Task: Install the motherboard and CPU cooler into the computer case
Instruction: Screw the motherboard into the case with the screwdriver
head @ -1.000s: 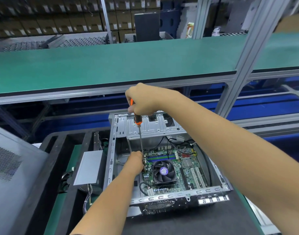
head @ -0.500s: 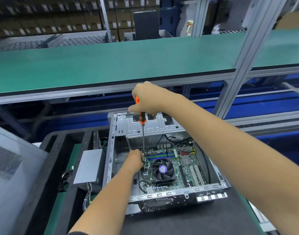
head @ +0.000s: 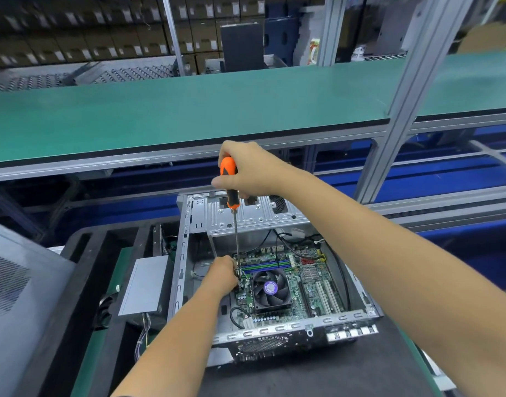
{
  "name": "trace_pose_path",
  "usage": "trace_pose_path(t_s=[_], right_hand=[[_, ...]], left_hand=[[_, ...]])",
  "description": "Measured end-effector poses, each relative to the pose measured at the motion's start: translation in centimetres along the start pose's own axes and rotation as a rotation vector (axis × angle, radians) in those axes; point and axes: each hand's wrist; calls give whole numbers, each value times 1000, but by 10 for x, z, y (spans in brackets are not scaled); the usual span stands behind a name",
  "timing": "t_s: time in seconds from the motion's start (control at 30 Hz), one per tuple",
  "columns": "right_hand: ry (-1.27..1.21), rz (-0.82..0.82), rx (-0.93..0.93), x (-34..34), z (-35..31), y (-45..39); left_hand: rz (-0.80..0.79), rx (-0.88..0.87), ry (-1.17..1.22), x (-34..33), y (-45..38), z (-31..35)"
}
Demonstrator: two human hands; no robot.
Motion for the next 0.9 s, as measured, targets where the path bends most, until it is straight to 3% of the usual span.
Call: trace_pose_path(t_s=[0.3, 0.9], right_hand=[[29, 240, 44, 30, -8, 6], [-54, 430, 75, 39, -5, 8]], left_hand=[[-11, -15, -22, 2, 7, 2], [-39, -31, -105, 10, 14, 5]])
Point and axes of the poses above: each hand's wrist, its own y-axis away from the middle knuckle, its own x-axis out of the back of the hand, z = x × y, and after that the axes turned 11 degrees about -z, right-handed
